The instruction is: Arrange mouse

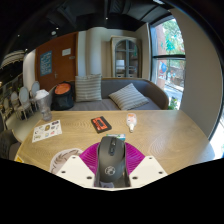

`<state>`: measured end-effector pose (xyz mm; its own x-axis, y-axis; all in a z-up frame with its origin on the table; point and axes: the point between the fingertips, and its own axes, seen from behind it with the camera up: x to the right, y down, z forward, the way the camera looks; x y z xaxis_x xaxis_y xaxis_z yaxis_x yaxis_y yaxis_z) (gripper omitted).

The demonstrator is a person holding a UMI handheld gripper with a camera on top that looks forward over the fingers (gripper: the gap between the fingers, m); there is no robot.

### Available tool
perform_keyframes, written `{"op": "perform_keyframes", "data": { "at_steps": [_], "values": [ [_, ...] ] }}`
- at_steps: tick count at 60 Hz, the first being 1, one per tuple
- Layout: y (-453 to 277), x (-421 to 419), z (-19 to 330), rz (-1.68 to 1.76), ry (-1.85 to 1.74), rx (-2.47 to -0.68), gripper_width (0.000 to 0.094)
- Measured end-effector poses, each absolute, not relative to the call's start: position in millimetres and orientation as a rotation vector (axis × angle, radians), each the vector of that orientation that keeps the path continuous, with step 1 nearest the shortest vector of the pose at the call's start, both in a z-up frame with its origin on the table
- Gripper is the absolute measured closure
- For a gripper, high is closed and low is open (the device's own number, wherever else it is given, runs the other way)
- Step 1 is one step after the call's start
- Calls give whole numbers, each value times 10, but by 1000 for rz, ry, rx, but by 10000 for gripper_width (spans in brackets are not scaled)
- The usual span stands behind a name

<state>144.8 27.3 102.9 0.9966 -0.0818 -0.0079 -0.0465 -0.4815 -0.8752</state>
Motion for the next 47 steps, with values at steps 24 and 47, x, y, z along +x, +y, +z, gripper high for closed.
{"op": "perform_keyframes", "data": {
  "at_steps": [24,47],
  "values": [
    [63,235,-84,-128,-11,-2280,477],
    [-804,339,437,31,-111,-2144,79]
  ]
}}
